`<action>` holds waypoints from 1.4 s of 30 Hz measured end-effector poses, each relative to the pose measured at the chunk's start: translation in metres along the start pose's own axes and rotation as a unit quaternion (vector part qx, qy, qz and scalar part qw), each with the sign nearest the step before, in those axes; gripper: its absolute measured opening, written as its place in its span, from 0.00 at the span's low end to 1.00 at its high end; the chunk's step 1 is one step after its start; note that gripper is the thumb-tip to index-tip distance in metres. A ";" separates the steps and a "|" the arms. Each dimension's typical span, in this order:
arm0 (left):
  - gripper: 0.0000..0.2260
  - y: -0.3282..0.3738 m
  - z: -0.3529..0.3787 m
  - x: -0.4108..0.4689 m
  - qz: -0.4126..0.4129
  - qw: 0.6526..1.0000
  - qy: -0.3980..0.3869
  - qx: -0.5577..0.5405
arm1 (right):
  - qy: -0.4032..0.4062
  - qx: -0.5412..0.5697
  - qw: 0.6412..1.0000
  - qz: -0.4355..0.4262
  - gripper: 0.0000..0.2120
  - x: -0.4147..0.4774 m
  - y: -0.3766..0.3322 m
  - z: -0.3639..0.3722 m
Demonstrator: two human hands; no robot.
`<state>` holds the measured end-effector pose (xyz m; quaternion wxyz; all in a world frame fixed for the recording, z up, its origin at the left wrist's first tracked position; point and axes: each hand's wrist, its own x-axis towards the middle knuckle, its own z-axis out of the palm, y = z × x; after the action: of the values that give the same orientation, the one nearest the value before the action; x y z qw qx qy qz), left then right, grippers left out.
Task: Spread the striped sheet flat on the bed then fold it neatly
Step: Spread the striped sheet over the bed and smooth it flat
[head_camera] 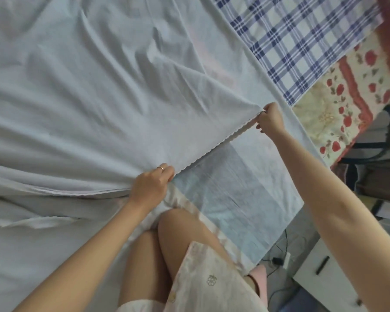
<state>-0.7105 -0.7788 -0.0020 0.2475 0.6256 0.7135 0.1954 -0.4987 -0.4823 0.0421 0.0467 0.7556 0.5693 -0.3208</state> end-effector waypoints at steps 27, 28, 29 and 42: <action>0.21 0.053 -0.087 -0.008 -0.191 0.981 -0.027 -0.011 | -0.206 0.272 0.919 -0.199 0.22 -0.194 -0.163 -0.088; 0.20 0.058 -0.103 -0.013 -0.229 0.971 -0.061 -0.039 | -0.212 0.261 0.915 -0.221 0.22 -0.206 -0.177 -0.093; 0.20 0.060 -0.110 -0.016 -0.242 0.964 -0.088 -0.063 | -0.217 0.249 0.913 -0.239 0.22 -0.216 -0.187 -0.095; 0.27 0.160 -0.292 -0.014 -0.185 0.880 0.425 -0.104 | -0.194 0.118 0.840 -0.493 0.17 -0.367 -0.284 -0.156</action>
<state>-0.7564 -0.7608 0.3271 0.0152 0.3098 0.8286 0.4661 -0.7381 -0.6205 0.4465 -0.0981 0.2972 0.8035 -0.5064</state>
